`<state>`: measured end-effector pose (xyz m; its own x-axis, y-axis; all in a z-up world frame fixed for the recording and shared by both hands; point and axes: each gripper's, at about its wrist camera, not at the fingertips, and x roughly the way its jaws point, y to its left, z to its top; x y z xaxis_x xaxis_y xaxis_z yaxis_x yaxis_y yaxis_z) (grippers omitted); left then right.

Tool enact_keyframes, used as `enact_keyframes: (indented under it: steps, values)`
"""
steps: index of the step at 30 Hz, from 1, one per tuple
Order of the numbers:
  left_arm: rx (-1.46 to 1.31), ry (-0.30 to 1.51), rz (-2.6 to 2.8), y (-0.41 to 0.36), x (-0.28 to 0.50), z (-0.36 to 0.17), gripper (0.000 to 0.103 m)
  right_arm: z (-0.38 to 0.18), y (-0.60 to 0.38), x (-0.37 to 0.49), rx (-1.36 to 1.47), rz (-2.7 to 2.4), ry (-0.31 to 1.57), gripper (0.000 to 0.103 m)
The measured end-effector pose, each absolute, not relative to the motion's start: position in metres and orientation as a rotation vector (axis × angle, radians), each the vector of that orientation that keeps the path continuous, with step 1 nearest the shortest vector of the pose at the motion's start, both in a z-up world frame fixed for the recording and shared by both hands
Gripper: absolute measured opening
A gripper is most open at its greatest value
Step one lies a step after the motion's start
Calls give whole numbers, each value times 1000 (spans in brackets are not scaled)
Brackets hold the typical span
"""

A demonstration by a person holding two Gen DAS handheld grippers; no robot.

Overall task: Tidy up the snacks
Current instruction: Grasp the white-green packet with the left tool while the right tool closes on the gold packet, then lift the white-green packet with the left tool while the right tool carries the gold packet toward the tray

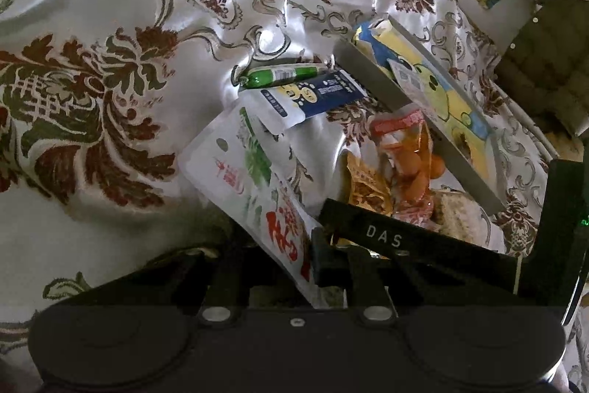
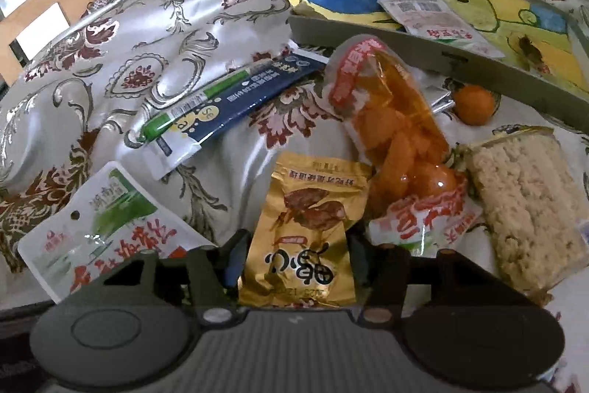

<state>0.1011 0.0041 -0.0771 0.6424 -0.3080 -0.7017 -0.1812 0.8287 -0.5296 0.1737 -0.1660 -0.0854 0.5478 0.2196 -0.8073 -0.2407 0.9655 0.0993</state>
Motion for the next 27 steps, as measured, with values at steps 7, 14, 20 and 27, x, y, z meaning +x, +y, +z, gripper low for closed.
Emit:
enact_keyframes:
  steps: [7, 14, 20, 27]
  values:
    - [-573, 850, -84, 2, 95, -69, 14, -80, -166, 162, -42, 268, 925, 58]
    - [-491, 785, -115, -5, 82, -52, 10, -70, -170, 137, -49, 253, 911, 58]
    - [-442, 724, -107, -6, 71, -39, 9, -60, -183, 118, 22, 238, 877, 58]
    - [-405, 656, -129, -9, 62, -25, 8, -38, -199, 94, 141, 225, 782, 58]
